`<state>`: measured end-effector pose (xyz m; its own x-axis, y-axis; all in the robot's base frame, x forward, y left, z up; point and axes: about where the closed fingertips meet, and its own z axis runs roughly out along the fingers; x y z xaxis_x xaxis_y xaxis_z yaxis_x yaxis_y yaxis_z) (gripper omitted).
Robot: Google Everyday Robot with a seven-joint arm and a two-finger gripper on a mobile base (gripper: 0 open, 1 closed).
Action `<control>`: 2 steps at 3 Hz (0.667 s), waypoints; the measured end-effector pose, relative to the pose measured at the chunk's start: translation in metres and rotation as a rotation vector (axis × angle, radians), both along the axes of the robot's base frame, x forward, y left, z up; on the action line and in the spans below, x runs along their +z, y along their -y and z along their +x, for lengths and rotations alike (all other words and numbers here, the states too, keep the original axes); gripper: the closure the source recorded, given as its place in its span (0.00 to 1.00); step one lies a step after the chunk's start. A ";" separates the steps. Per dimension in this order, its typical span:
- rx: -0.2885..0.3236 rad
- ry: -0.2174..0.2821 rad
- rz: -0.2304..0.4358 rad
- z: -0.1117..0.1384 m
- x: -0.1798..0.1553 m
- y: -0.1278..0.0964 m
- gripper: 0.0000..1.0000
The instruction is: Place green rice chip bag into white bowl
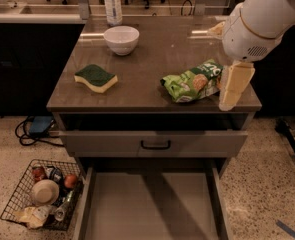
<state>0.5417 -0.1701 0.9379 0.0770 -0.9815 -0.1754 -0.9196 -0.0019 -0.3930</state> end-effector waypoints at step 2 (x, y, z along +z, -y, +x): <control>0.051 -0.082 0.066 0.035 -0.050 -0.017 0.00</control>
Offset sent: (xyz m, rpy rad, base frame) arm 0.0608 0.0288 -0.0832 0.1058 0.1293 0.0912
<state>0.5772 -0.1529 0.8881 0.1093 -0.9628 -0.2470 -0.9481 -0.0264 -0.3168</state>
